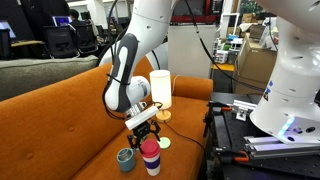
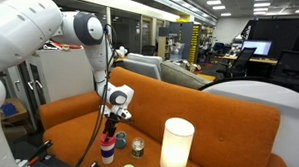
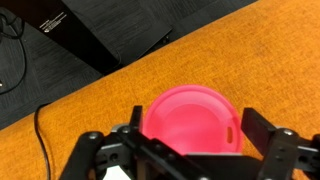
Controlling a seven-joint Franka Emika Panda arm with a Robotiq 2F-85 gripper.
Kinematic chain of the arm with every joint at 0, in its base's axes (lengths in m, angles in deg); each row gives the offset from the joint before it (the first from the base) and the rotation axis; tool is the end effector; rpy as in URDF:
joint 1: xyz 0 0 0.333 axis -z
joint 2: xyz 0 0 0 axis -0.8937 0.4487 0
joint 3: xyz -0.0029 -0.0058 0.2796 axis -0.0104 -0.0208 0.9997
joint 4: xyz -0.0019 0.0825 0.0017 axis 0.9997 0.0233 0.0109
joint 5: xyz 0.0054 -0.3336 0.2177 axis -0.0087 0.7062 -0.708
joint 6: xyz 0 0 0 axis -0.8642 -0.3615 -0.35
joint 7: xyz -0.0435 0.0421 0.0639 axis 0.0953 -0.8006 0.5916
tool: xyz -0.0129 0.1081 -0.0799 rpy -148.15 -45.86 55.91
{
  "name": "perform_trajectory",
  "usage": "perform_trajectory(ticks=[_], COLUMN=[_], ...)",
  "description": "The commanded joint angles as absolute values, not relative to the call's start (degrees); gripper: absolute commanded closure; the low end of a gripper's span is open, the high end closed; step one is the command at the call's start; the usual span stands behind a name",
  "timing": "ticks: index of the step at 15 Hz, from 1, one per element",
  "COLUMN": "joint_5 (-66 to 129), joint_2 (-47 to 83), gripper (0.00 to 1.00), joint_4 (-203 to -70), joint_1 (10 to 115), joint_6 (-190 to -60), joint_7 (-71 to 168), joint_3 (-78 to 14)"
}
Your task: Put the pink lid on the couch
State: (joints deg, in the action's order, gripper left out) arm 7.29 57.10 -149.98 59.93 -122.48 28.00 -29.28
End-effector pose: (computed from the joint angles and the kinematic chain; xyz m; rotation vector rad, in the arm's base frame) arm 0.4882 0.0301 -0.0833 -2.7813 1.0448 0.8142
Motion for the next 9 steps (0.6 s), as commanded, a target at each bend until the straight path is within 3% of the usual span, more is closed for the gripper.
perform_trajectory(ticks=[1, 9], joint_5=[7.5, 7.5], joint_2=[56.0, 59.7], gripper=[0.00, 0.00], joint_4=[-151.6, -147.6], joint_1=[60.7, 61.6], joint_6=[-123.9, -122.4], joint_7=[29.5, 31.1], joint_3=[-28.8, -28.2])
